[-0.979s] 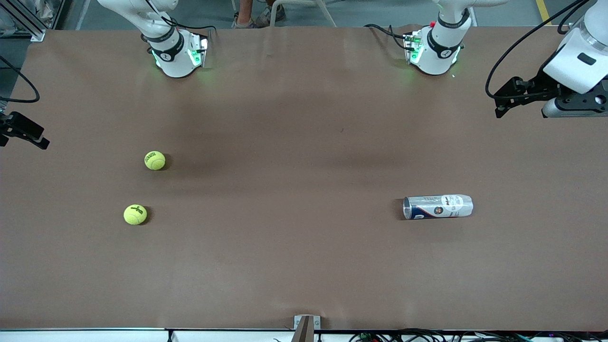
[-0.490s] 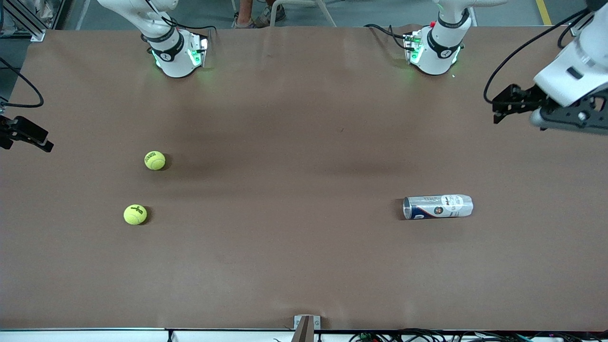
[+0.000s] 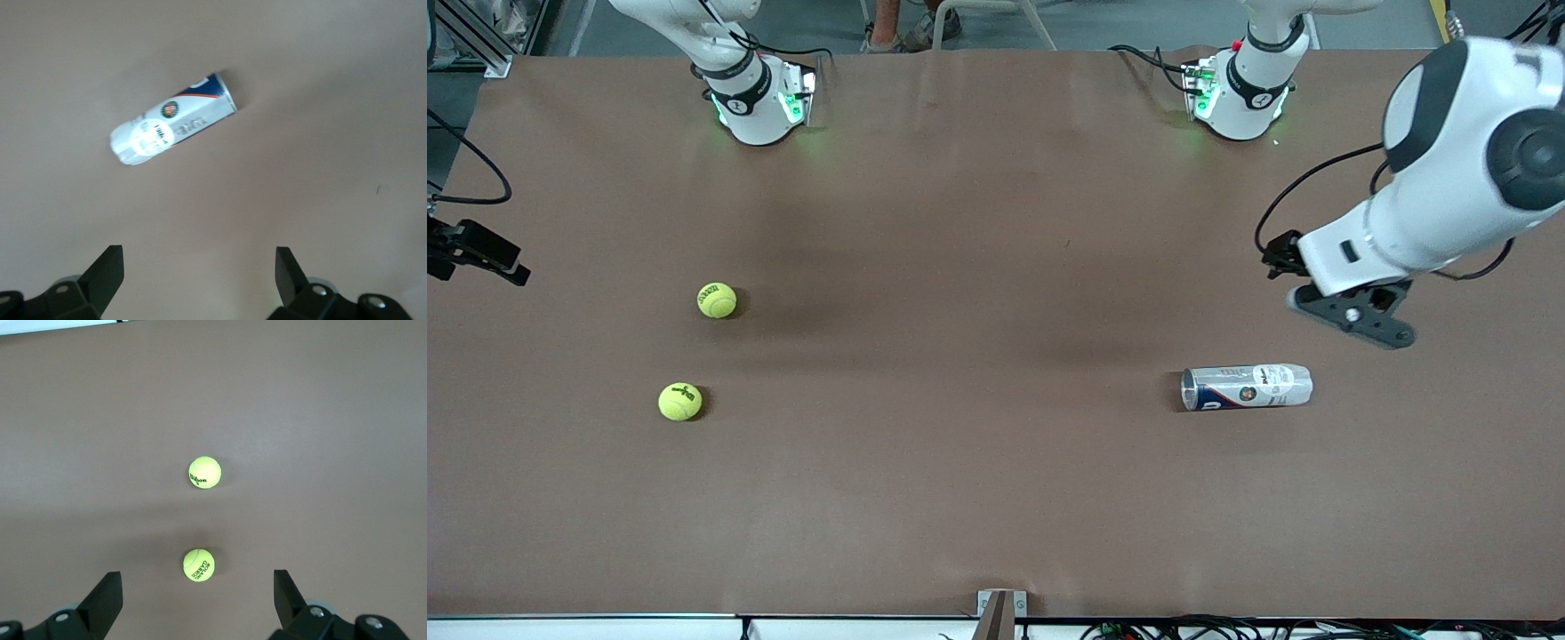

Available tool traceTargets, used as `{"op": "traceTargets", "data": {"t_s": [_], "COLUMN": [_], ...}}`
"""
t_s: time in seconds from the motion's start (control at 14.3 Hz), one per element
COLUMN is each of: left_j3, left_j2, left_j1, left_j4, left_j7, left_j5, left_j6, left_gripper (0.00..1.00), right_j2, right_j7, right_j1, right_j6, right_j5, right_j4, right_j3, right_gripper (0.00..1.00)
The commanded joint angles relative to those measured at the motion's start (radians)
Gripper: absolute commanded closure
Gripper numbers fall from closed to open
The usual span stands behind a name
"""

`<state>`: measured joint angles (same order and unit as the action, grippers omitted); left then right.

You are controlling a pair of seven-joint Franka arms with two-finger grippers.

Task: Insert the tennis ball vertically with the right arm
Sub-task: 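Reach the left gripper toward the clear tennis-ball can lying on the table, then grasp the can with the left gripper while the right gripper reaches a ball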

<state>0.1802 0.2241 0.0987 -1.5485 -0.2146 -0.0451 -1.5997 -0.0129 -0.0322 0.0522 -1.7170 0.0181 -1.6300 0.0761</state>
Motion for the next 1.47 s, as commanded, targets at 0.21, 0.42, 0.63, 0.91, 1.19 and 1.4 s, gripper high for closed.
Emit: {"op": "traceTargets", "data": {"t_s": [0.21, 0.42, 0.63, 0.91, 1.19, 1.4], "left_j3": [0.015, 0.015, 0.015, 0.013, 0.015, 0.015], "left_j2": [0.118, 0.214, 0.297, 0.382, 0.431, 0.455], "left_j1": [0.09, 0.085, 0.088, 0.119, 0.13, 0.136], "left_j4": [0.021, 0.031, 0.037, 0.073, 0.073, 0.073], "left_j7": [-0.171, -0.392, -0.553, -0.651, -0.652, -0.632], "left_j5": [-0.179, -0.248, -0.34, -0.428, -0.526, -0.524], "left_j6": [-0.026, -0.068, -0.147, -0.161, -0.161, -0.161], "left_gripper": [0.0, 0.0, 0.0, 0.0, 0.0, 0.0], "right_j2": [-0.018, -0.081, -0.14, -0.223, -0.237, -0.191], "right_j7": [0.006, -0.002, -0.003, 0.011, 0.011, 0.011], "right_j1": [-0.005, 0.005, 0.006, -0.026, -0.022, -0.018], "right_j6": [0.023, 0.034, 0.033, 0.027, -0.002, -0.142], "right_j5": [0.0, 0.005, 0.005, 0.003, 0.006, 0.009], "right_j4": [-0.002, -0.005, -0.017, -0.028, -0.086, -0.229], "right_j3": [0.001, 0.001, 0.002, 0.002, 0.001, 0.002], "right_gripper": [0.0, 0.0, 0.0, 0.0, 0.0, 0.0]}}
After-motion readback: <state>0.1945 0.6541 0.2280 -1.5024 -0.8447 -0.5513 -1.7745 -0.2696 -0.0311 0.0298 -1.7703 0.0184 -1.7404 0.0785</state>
